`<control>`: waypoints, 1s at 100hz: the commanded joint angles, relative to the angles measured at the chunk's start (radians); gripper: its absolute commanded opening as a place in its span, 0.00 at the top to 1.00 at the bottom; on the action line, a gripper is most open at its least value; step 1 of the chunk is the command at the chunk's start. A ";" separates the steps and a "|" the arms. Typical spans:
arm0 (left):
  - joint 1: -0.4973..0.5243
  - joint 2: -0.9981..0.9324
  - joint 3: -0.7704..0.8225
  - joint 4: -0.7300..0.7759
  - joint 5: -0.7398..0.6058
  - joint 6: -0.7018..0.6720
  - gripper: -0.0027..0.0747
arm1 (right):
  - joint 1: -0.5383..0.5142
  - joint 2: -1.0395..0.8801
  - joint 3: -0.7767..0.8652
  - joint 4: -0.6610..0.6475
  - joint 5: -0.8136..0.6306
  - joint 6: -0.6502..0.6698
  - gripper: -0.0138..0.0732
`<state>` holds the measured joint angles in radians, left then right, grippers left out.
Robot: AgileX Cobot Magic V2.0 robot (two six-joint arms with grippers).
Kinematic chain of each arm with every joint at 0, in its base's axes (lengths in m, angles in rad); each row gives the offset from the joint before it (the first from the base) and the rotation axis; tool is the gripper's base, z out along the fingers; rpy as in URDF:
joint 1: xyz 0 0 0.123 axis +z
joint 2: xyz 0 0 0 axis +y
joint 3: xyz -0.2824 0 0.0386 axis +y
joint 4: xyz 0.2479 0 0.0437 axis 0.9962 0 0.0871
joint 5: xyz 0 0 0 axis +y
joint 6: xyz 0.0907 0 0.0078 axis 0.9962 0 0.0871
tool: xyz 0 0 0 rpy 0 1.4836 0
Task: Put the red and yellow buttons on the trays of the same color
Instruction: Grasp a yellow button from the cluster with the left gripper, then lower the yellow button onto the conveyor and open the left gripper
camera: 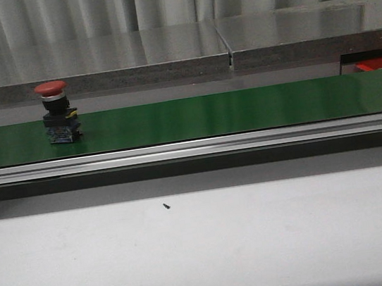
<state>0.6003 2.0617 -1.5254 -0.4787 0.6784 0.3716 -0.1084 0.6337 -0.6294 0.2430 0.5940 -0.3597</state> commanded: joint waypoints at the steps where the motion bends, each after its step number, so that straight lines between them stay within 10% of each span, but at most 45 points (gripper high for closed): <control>1: 0.000 -0.119 -0.033 -0.060 -0.026 -0.005 0.99 | 0.000 -0.004 -0.022 0.011 -0.063 -0.005 0.92; 100: -0.378 -0.312 0.052 -0.047 0.038 0.004 0.99 | 0.000 -0.004 -0.022 0.011 -0.063 -0.005 0.92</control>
<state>0.2424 1.7781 -1.4502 -0.5061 0.7705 0.3753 -0.1084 0.6337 -0.6294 0.2430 0.5940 -0.3597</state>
